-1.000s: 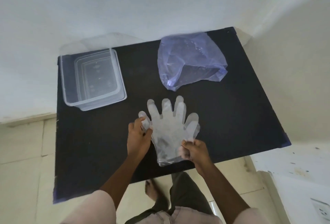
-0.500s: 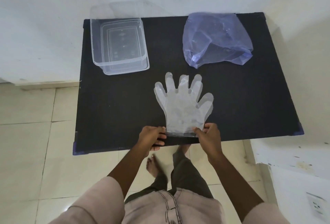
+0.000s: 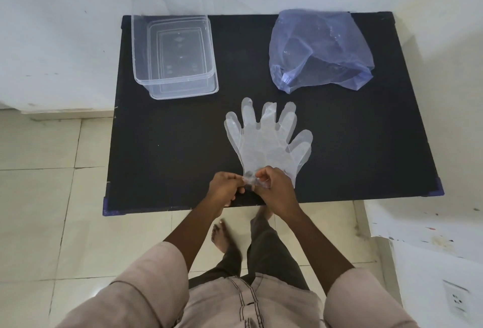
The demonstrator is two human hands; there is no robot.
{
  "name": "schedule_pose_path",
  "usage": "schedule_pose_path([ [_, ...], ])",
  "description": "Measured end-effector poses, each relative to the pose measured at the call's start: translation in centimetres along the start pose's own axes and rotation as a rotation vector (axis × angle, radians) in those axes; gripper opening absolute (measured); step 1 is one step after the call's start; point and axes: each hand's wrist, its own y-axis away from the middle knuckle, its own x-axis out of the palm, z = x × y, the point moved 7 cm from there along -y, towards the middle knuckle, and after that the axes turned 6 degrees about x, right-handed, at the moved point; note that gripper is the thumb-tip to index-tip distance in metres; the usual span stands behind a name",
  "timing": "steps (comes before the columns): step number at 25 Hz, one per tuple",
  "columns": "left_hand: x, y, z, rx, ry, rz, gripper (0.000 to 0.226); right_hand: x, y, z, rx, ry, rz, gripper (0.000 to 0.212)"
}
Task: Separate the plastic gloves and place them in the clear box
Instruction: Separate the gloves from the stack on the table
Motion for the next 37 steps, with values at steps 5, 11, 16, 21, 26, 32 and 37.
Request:
schedule_pose_path([
  [5,0.7,0.3,-0.8,0.061,0.145,0.068,0.019,0.2,-0.2,0.1,-0.030,0.075,0.041,0.041],
  [11,0.7,0.2,-1.1,0.080,0.165,0.097,0.021,-0.1,-0.6,0.5,-0.051,0.113,-0.016,0.039],
  [16,0.8,0.2,-1.1,0.082,0.148,0.110,0.028,-1.2,-0.6,1.2,-0.060,0.030,-0.032,0.025],
  [21,0.7,0.5,-1.1,0.094,0.138,0.078,0.022,-1.3,-0.8,0.7,-0.053,-0.036,-0.063,0.019],
  [26,0.5,0.3,-1.1,0.090,0.130,0.033,0.029,-0.8,-0.9,0.5,-0.044,-0.079,-0.032,0.017],
  [32,0.0,0.4,-1.0,0.054,0.122,-0.009,0.027,-0.7,-0.7,0.8,-0.059,-0.044,-0.025,0.020],
  [37,-0.5,0.5,-0.5,0.005,0.062,-0.069,0.021,-0.1,-0.7,0.8,-0.084,0.009,-0.015,0.018],
])
